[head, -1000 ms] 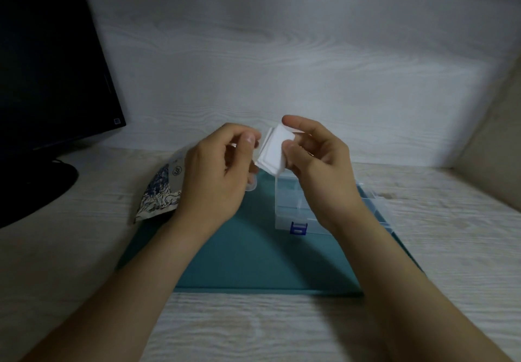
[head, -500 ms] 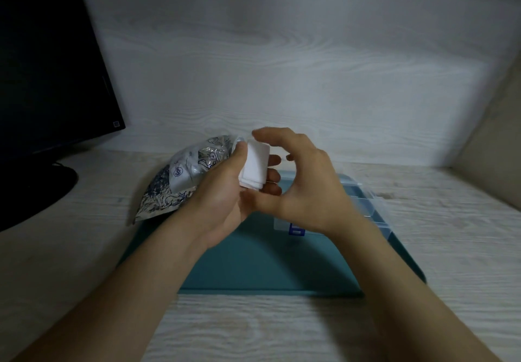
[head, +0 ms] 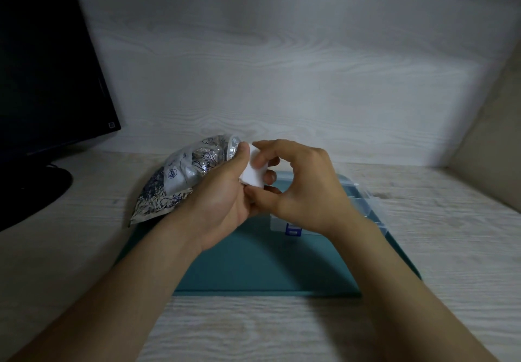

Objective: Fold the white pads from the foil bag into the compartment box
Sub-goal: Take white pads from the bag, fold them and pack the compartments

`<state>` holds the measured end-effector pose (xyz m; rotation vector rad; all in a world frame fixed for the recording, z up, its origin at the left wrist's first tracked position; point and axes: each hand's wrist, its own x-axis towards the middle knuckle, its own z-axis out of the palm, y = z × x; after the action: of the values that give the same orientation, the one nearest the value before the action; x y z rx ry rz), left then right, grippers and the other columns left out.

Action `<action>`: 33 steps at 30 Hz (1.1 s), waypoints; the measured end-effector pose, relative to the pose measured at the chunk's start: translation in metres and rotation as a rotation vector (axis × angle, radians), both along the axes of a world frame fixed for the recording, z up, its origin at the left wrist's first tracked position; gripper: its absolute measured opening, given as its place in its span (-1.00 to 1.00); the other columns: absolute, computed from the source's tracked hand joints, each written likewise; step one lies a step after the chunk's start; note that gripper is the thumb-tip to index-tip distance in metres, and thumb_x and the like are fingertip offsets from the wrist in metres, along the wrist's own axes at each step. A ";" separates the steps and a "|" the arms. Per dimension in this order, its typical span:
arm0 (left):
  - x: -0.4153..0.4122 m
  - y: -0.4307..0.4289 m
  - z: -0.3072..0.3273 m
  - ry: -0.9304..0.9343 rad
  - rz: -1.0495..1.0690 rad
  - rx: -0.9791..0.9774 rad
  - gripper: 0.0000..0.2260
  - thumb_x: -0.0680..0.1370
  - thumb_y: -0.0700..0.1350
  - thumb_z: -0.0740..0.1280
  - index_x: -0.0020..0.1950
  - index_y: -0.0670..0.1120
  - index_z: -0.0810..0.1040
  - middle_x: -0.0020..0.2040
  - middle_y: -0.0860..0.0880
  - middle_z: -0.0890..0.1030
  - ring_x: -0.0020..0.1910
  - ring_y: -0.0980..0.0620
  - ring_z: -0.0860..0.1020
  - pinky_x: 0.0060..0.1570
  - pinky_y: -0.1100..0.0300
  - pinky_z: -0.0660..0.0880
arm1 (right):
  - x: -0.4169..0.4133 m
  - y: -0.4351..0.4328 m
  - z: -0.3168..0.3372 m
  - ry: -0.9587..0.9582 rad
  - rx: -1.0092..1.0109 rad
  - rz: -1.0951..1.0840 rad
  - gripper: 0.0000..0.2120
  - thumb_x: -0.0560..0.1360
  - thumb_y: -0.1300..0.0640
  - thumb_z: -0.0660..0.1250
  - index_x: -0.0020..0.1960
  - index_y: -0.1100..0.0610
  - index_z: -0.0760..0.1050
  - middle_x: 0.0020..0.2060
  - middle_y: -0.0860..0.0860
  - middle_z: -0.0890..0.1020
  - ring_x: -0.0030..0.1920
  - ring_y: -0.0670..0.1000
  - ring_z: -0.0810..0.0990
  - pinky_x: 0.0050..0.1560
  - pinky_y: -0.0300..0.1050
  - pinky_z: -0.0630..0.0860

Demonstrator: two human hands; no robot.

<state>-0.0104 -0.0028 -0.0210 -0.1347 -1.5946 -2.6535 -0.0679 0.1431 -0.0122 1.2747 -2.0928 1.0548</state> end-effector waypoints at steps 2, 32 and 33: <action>0.000 -0.001 0.000 -0.013 -0.021 -0.008 -0.59 0.76 0.18 0.03 0.23 -0.02 0.58 -0.03 0.03 0.58 -0.14 0.10 0.47 -0.09 0.15 0.58 | 0.001 0.000 0.001 -0.019 0.004 0.016 -0.71 0.30 0.17 0.61 -0.02 0.07 0.63 -0.07 -0.18 0.68 -0.07 -0.10 0.63 0.02 -0.18 0.58; 0.007 0.021 -0.043 0.382 0.233 -1.438 -0.88 0.59 -0.02 0.42 -0.13 0.09 0.72 0.33 0.08 0.43 0.38 0.12 0.32 0.24 0.49 0.16 | -0.050 0.016 -0.025 -0.301 -0.029 -0.407 -0.74 0.61 0.33 0.31 0.19 0.05 0.60 -0.14 -0.09 0.62 -0.18 -0.18 0.59 -0.29 -0.50 0.43; 0.008 0.021 -0.042 0.373 0.215 -1.433 -0.88 0.58 -0.01 0.43 -0.13 0.09 0.73 0.33 0.09 0.42 0.38 0.12 0.32 0.28 0.41 0.20 | -0.049 0.015 -0.026 -0.305 0.033 -0.397 -0.72 0.60 0.35 0.31 0.21 0.06 0.59 -0.15 -0.07 0.62 -0.17 -0.18 0.58 -0.29 -0.50 0.42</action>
<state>-0.0025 0.0183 -0.0629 -0.4028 -2.6751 -0.8084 -0.1169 0.1582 -0.0383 0.6950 -2.4628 1.0841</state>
